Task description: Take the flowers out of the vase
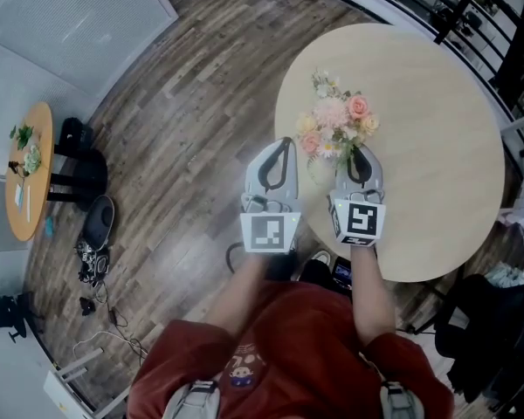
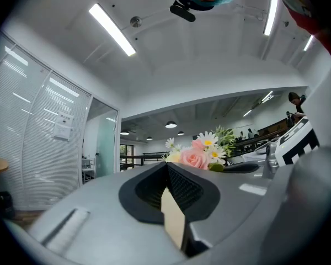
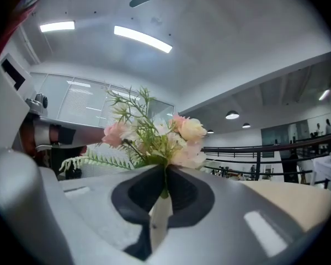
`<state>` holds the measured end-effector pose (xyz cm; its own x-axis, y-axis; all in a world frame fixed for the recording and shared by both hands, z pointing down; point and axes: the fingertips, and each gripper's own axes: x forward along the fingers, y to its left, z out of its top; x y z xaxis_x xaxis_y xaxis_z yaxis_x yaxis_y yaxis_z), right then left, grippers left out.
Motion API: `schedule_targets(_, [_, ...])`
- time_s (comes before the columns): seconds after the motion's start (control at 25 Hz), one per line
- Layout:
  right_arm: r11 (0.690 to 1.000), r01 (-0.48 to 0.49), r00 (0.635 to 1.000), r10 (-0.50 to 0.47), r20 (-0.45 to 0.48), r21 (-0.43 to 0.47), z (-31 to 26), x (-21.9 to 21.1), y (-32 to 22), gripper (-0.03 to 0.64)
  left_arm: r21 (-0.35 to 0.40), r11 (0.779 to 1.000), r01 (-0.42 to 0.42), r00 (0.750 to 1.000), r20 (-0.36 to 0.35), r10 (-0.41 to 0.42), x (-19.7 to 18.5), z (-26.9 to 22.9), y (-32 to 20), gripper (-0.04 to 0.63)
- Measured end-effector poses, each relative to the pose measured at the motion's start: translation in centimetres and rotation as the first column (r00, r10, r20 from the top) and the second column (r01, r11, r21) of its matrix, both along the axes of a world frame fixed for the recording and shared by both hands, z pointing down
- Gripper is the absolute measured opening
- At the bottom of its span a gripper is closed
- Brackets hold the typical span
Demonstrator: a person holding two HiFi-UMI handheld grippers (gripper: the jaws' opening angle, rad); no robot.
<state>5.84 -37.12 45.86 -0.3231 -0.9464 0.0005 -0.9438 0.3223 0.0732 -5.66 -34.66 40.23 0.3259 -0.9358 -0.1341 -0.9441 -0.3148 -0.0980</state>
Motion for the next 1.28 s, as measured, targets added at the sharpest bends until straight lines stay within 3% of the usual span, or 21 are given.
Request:
schedule_targets(0.24, [1.0,0.004,1.0,-0.004,0.012,0.029,-1.4,0.1,0.0,0.012,0.01,1.0,-0.004,1.0,-0.015,0.004,0.1,-0.4,-0.1,0.008])
schedule_targets(0.36, [0.999,0.004,1.0,-0.005,0.023,0.045,-2.0,0.2,0.1,0.012,0.013,1.0,-0.011,1.0,0.011,0.011,0.2,-0.5,0.1,0.008])
schedule_targets(0.6, [0.994,0.011,0.999,-0.015,0.037,0.105,-4.2,-0.1,0.4,0.012,0.036,0.999,-0.003,1.0,-0.026,0.003,-0.2,-1.4,0.3,0.008])
schedule_targets(1.28, [0.958,-0.037,0.989,-0.005,0.146,0.284,-13.2,2.0,2.0,0.012,0.054,0.999,-0.009,0.999,-0.043,0.011,0.0,-3.0,0.6,0.008])
